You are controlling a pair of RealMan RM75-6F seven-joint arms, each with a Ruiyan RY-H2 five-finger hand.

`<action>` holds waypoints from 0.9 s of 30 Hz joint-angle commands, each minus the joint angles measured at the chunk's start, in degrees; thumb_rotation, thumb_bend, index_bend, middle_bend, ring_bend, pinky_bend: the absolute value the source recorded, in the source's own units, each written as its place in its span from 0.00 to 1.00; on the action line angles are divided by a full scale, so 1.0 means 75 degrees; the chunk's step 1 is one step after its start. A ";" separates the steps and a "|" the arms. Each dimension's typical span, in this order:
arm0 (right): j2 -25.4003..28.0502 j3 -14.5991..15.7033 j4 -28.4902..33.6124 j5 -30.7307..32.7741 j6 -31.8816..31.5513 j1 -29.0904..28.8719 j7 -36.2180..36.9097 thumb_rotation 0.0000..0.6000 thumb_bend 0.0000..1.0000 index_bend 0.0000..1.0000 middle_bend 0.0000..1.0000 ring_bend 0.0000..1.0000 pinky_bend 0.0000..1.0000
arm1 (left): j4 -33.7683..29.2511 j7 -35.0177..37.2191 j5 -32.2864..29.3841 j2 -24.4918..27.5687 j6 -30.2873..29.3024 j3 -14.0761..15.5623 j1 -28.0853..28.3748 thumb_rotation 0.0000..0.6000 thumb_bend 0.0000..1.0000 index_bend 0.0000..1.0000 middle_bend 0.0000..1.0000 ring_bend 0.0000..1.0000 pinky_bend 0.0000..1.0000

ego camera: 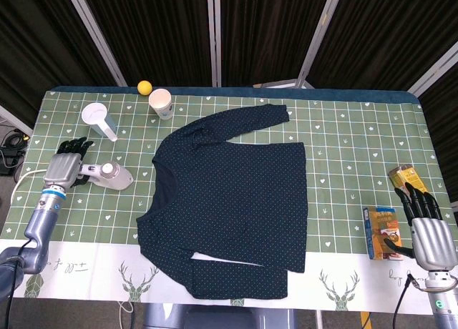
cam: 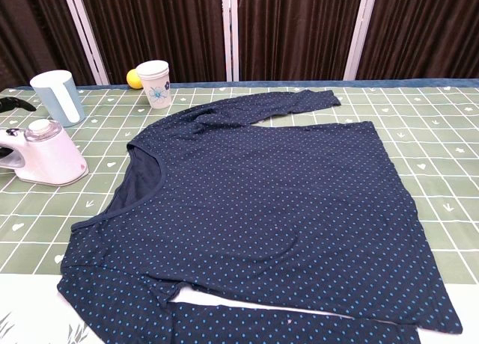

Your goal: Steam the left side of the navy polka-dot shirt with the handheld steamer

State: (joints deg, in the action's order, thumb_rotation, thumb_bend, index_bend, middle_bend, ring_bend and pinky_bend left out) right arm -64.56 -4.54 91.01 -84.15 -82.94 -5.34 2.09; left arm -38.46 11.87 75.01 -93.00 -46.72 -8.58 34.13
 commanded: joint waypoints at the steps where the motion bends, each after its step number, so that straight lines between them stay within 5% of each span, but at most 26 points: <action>1: -0.0005 -0.0003 -0.0008 0.0015 0.0019 -0.0008 -0.0012 1.00 0.00 0.00 0.00 0.00 0.00 | 0.0094 0.0047 -0.0014 -0.0067 0.0053 -0.0015 0.0050 1.00 0.47 0.10 0.00 0.00 0.04; 12: -0.0001 -0.0016 -0.0025 0.0061 0.0046 -0.0015 0.0000 1.00 0.00 0.00 0.00 0.00 0.00 | 0.0531 0.0230 -0.0071 -0.0349 0.0332 -0.0053 0.0242 1.00 0.50 0.20 0.01 0.08 0.11; 19: -0.0002 -0.0016 -0.0042 0.0067 0.0055 -0.0017 0.0015 1.00 0.00 0.00 0.00 0.00 0.00 | 0.0866 0.0269 -0.0030 -0.0613 -0.0115 -0.0111 0.0217 1.00 0.52 0.54 0.37 0.39 0.53; 27: -0.0011 0.0008 -0.0033 0.0031 0.0056 -0.0020 -0.0006 1.00 0.00 0.00 0.00 0.00 0.00 | 0.1118 0.0495 0.0236 -0.0675 -0.0631 0.0043 0.0076 1.00 0.59 0.91 0.67 0.61 0.81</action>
State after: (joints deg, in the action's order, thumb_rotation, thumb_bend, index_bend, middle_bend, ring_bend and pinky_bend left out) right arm -64.64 -4.48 90.76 -83.93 -82.52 -5.49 2.04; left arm -30.36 15.21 76.33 -98.04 -50.77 -8.58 35.02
